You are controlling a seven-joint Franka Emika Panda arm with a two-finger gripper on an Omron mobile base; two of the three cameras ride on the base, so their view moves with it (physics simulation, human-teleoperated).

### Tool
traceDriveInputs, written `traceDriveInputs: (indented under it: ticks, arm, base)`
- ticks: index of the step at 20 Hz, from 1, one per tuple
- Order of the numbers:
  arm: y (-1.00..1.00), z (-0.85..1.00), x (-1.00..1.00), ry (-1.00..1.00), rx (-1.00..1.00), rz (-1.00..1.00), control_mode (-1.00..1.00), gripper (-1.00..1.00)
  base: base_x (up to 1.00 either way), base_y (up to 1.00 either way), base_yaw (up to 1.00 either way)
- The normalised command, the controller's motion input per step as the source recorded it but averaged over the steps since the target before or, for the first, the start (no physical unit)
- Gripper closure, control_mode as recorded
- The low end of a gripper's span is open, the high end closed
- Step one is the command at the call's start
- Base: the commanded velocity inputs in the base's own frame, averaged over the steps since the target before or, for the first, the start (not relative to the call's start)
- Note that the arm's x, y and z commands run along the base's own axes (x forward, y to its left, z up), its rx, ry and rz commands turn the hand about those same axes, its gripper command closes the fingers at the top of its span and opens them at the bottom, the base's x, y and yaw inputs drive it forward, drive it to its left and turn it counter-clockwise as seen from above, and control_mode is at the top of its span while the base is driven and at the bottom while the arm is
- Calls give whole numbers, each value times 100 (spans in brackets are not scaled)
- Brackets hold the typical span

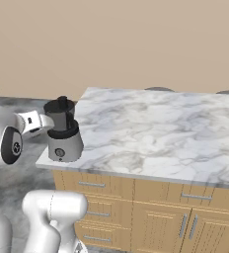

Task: Grab the garlic and lime from the fridge, place them in the blender, close the lid, and turn on the blender to create a marinade.

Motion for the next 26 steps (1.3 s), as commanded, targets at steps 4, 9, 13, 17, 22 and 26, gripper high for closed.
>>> traceDriveInputs:
  ticks: [4, 9, 13, 17, 22, 26]
  arm:
    - [24, -46, -9, 7, 0, 0, -100, 100]
    - [23, -48, -11, 7, 0, 0, -100, 100]
    - [52, -38, -31, -1, -2, 0, -100, 100]
    - [72, -56, -88, -18, 0, 0, -100, 100]
    - [45, -57, -100, -39, 2, 0, -100, 100]
    - [-7, -53, -45, -41, 18, -6, -100, 100]
  base:
    - [0, 0, 0]
    - [0, 0, 0]
    - [0, 0, 0]
    - [0, 0, 0]
    - [0, 0, 0]
    - [0, 0, 0]
